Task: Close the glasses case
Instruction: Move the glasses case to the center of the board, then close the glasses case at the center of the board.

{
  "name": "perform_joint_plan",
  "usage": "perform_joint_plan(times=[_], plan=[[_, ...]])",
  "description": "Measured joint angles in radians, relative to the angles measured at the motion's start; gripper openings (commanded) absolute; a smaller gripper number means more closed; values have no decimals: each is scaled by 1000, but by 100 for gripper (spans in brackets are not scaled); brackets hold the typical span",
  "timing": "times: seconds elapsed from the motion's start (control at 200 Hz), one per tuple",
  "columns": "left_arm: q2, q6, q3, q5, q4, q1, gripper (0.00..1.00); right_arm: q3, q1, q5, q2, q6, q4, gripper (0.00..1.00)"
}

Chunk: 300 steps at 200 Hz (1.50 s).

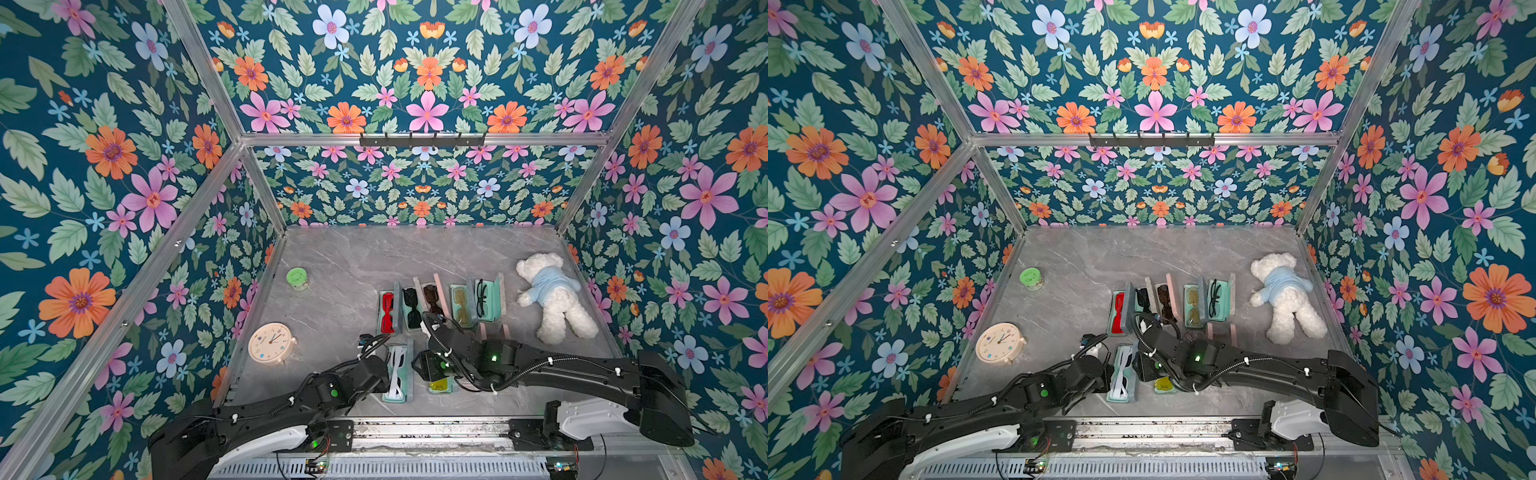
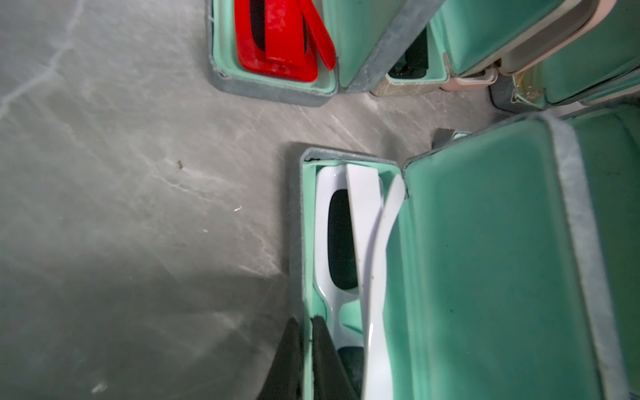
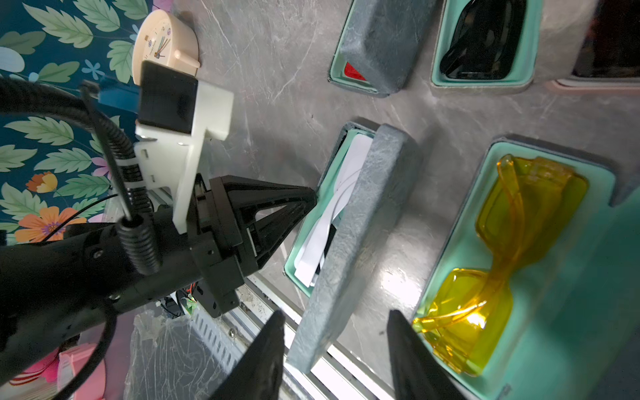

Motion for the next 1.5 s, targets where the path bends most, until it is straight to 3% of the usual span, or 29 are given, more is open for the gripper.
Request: perform_joint_plan(times=[0.325,0.73,1.5], plan=[[-11,-9,18,-24,-29,-13,21,-19,0,-39,27,5,32,45],[-21,6,18,-29,-55,-14,15,-51,0,-70,72,27,113,31],[-12,6,-30,-17,11,-23,13,-81,0,-92,115,45,204,23]])
